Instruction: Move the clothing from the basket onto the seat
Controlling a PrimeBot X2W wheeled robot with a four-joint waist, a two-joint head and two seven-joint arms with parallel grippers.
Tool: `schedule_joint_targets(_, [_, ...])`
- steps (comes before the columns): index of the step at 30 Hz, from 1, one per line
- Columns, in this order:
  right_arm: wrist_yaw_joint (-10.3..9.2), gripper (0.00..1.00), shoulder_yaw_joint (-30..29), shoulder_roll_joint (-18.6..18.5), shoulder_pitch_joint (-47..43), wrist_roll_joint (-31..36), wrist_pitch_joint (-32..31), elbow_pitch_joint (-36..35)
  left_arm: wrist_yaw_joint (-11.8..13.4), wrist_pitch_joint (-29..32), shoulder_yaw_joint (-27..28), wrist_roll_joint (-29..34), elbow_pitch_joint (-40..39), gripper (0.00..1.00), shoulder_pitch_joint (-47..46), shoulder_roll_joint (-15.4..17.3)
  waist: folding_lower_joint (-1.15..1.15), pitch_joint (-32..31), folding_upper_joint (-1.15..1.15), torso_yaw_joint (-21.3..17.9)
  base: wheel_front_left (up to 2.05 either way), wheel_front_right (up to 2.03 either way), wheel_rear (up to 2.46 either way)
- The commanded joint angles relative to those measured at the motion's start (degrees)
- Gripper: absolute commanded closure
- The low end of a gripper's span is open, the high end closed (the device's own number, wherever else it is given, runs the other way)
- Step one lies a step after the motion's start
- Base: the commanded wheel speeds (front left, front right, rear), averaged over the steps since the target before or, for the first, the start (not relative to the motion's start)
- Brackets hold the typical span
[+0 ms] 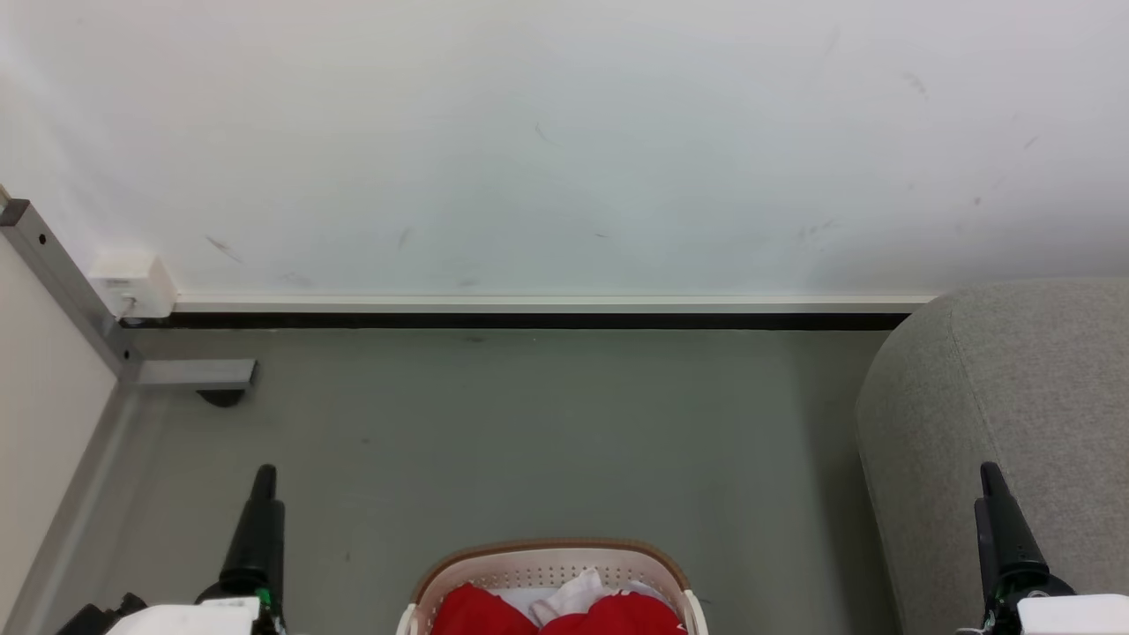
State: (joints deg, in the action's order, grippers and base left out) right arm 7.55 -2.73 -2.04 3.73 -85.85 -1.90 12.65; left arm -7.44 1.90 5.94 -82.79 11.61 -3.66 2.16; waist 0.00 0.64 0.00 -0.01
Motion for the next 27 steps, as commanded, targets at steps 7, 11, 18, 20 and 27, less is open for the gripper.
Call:
schedule_joint_targets(7, [-0.02,0.00,0.9,-0.6,1.3,9.1,2.1,-4.1,0.8,-2.1,-0.5,10.0,-3.6,0.00,-0.9,0.4,0.00,0.1,0.00,-0.1,0.00,0.00,0.00])
schedule_joint_targets(11, [-0.03,0.00,1.9,-0.6,1.2,14.9,3.0,-5.2,1.5,-3.0,-1.3,15.4,-4.8,0.00,-0.4,0.5,0.00,0.1,0.00,-0.2,0.00,0.00,0.00])
schedule_joint_targets(18, [-0.03,0.00,3.3,-0.7,1.0,23.4,4.5,-5.9,2.3,-4.5,-2.1,26.1,-6.9,0.00,0.3,0.5,0.00,0.2,0.00,-0.1,0.00,0.00,0.00])
schedule_joint_targets(20, [-0.04,0.00,3.6,-0.7,1.0,26.2,4.9,-6.0,2.6,-5.0,-2.3,28.6,-7.4,0.00,0.4,0.6,0.00,0.3,0.00,-0.1,0.00,0.00,0.00])
schedule_joint_targets(27, [-0.04,0.00,4.7,-0.8,1.2,35.3,6.3,-6.1,3.5,-6.3,-3.0,34.3,-8.8,0.00,0.9,0.6,0.00,0.4,0.00,-0.1,0.00,0.00,0.00])
